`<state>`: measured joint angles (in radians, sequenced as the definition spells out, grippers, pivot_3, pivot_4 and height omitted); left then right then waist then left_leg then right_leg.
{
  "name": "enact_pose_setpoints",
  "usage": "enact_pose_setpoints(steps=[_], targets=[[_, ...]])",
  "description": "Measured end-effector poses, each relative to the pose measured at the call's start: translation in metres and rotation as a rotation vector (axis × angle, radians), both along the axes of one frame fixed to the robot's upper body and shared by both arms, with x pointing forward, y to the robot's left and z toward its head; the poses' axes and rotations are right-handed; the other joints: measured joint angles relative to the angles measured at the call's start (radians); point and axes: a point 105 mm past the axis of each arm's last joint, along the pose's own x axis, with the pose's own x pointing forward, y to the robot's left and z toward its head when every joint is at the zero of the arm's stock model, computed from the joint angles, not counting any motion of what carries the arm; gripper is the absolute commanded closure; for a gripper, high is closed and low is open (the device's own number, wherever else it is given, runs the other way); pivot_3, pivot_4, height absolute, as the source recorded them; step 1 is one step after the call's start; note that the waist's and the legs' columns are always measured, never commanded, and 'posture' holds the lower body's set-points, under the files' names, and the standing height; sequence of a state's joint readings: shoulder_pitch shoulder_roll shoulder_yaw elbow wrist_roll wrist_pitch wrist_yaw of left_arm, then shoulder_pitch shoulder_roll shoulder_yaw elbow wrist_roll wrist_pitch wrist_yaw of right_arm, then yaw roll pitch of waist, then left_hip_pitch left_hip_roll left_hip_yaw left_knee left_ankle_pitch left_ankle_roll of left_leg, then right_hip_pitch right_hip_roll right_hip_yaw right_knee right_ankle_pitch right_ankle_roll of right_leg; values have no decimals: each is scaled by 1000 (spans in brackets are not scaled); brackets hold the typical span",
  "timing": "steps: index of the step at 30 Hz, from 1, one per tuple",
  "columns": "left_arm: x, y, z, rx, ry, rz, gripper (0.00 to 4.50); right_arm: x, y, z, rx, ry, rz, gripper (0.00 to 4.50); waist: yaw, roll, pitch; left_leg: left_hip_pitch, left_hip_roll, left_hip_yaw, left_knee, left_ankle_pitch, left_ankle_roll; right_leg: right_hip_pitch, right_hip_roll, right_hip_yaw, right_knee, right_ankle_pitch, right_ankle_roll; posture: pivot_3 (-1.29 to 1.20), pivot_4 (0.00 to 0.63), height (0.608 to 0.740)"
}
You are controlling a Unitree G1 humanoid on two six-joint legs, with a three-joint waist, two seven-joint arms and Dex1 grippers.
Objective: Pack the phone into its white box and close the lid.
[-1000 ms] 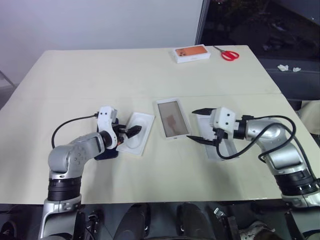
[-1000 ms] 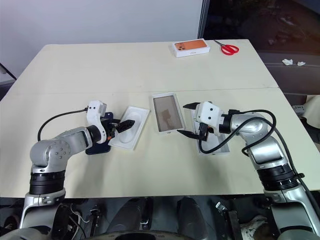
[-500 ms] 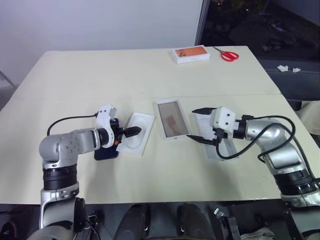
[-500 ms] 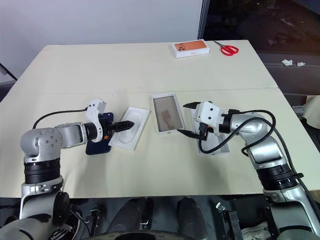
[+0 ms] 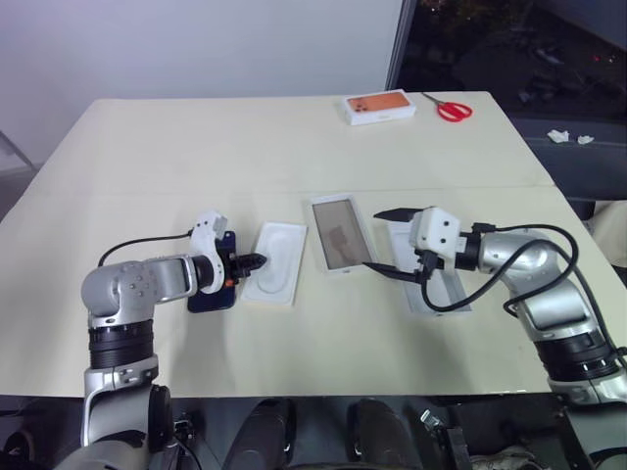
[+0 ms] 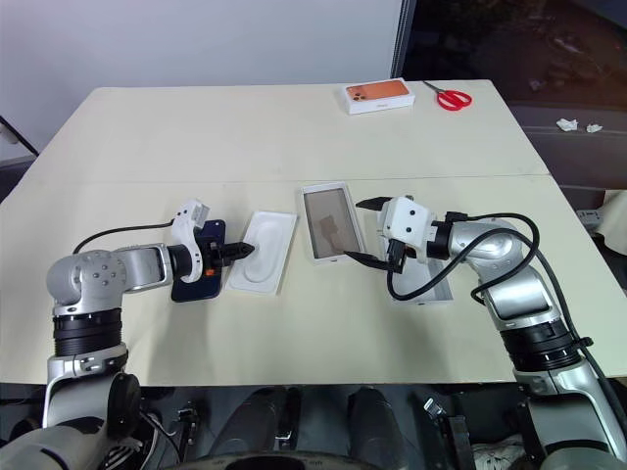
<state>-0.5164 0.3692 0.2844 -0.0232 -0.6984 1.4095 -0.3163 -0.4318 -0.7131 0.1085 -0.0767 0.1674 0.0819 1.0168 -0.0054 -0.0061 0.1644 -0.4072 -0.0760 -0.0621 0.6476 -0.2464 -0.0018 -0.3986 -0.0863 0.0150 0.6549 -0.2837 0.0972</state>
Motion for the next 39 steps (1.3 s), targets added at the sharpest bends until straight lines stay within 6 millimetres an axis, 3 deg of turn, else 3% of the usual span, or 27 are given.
enact_pose_setpoints(steps=[3, 7, 21, 29, 33, 36, 39], targets=[[0, 0, 0, -3, 1, 1, 3278, 0, 0, 0, 0, 0, 0, 0, 0, 0, 0, 0, 0, 0, 0, 0, 0, 0, 0, 0, 0, 0, 0, 0, 150, 740], [-1, 0, -3, -9, 14, 9, 4476, 0, 0, 0, -3, -2, -1, 0, 0, 0, 0, 0, 0, 0, 0, 0, 0, 0, 0, 0, 0, 0, 0, 0, 150, 740], [-3, 6, -1, -166, 70, 63, 4476, -1, 2, -3, 1, 28, 8, 0, -4, -1, 1, -1, 0, 0, 0, 0, 0, -1, 0, 0, 0, 0, 0, 0, 150, 740], [4, 27, 28, -239, 5, 126, 4476, -7, 22, -28, -47, 170, 77, 0, -6, -4, 2, -1, 1, 0, 0, 0, -1, -2, 1, 0, 0, 0, 0, 0, 150, 740], [5, 31, 34, -230, -15, 138, 4476, 0, 33, -35, -54, 222, 86, 0, -6, -4, 2, -1, 1, 0, 0, 1, -2, -3, 1, 0, 0, 0, 0, 0, 150, 740], [8, 30, 37, -231, -26, 144, 4500, 11, 35, -39, -73, 262, 71, 750, -5, -5, 3, -2, 1, 0, -1, 1, -2, -3, 1, 0, 0, 0, 0, 0, 150, 740], [8, 33, 41, -224, -45, 161, 4500, 16, 32, -49, -110, 291, 53, 2207, -4, -5, 3, -2, 0, 0, -1, 1, -2, -3, 0, 0, 0, 0, 0, 0, 150, 740]])
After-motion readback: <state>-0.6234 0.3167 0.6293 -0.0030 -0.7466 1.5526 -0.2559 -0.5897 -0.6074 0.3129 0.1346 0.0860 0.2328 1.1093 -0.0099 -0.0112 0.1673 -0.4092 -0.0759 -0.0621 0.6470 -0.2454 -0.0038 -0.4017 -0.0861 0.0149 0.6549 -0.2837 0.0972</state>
